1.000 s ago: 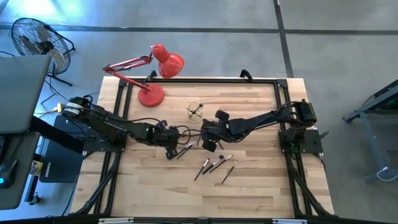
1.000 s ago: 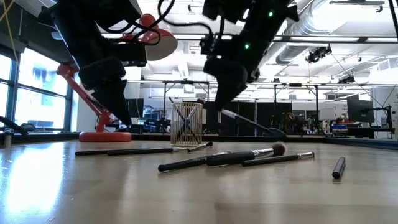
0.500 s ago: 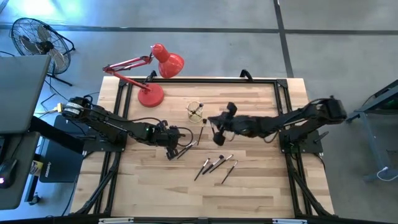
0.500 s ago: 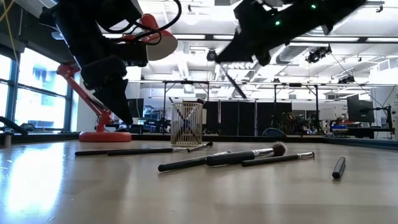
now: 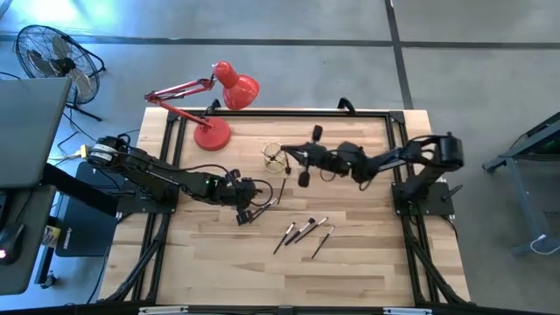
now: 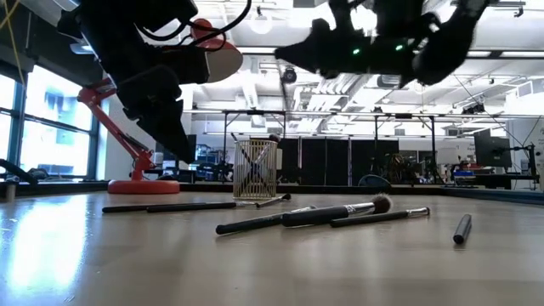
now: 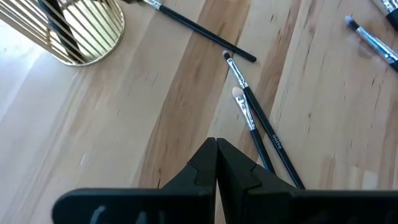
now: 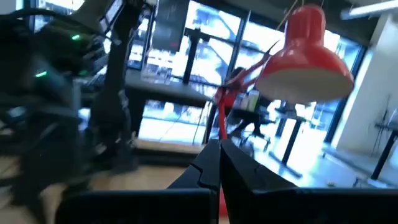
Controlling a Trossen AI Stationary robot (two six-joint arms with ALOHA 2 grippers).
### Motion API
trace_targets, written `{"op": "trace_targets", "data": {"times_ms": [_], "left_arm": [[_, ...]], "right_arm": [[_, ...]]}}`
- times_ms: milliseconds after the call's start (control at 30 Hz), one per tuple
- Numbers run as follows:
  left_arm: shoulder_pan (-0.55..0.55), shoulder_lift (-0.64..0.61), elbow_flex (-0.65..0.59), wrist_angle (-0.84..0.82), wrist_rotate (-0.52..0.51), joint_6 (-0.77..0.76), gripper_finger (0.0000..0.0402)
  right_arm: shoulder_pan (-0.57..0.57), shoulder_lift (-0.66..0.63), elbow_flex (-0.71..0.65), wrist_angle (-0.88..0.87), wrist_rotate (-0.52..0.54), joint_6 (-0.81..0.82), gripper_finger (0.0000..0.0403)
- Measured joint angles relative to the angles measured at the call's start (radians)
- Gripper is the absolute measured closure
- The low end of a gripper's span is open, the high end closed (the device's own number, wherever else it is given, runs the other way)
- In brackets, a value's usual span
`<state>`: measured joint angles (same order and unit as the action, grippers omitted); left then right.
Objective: Put items in baskets/containers
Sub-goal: Put the black foundation brush into the gold pen holder
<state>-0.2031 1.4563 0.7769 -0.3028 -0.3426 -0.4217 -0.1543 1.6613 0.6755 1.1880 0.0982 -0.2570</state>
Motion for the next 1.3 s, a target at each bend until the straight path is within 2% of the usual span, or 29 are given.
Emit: {"op": "trace_targets", "data": {"times_ms": [233, 467, 667, 1033, 1300], "left_arm": [[0.000, 0.000, 0.000, -0.004, 0.018, 0.000, 0.0402], [0.000, 0.000, 0.000, 0.005, 0.023, 0.001, 0.0401], [0.000, 0.000, 0.000, 0.015, 0.037, 0.006, 0.0401], [0.000, 0.000, 0.000, 0.016, 0.038, 0.006, 0.0401], [0.000, 0.000, 0.000, 0.017, 0.037, 0.008, 0.0402]], "right_arm": [[-0.071, 0.127, 0.144, 0.016, -0.086, -0.048, 0.0403], [-0.123, 0.157, 0.229, -0.052, -0.146, -0.114, 0.0403], [-0.155, 0.177, 0.239, -0.092, -0.181, -0.120, 0.0403], [-0.168, 0.245, 0.241, -0.074, -0.183, -0.148, 0.0403], [-0.166, 0.246, 0.241, -0.195, -0.184, -0.147, 0.0402]]}}
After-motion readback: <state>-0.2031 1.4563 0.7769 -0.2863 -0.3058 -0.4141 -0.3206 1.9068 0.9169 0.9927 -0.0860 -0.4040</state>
